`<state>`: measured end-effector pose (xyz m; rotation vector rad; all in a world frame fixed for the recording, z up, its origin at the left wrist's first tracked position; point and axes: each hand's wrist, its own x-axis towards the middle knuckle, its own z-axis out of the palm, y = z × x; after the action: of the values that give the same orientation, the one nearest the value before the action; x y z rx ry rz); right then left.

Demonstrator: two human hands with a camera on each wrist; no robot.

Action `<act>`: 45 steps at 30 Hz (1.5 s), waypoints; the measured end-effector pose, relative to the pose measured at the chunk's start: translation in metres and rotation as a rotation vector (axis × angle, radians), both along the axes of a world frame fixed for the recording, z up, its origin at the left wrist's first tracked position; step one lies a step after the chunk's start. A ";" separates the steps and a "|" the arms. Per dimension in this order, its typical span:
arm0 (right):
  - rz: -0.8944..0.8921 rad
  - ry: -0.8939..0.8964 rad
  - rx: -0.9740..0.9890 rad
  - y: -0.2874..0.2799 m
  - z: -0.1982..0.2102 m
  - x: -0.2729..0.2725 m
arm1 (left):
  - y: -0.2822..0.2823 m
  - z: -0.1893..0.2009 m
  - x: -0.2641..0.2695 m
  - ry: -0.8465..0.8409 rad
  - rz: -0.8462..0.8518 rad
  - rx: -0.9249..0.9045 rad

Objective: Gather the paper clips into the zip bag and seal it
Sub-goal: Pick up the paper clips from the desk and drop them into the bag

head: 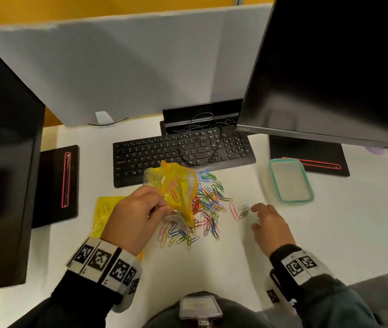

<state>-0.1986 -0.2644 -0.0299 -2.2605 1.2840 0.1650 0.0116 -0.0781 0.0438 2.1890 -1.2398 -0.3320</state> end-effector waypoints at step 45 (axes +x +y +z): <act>0.161 -0.111 0.066 -0.025 -0.023 0.067 | 0.020 -0.009 -0.007 0.046 0.031 -0.033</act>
<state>-0.1311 -0.2893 -0.0525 -2.2817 1.0255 0.1355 0.0047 -0.0585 0.0346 2.1587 -1.1772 -0.3450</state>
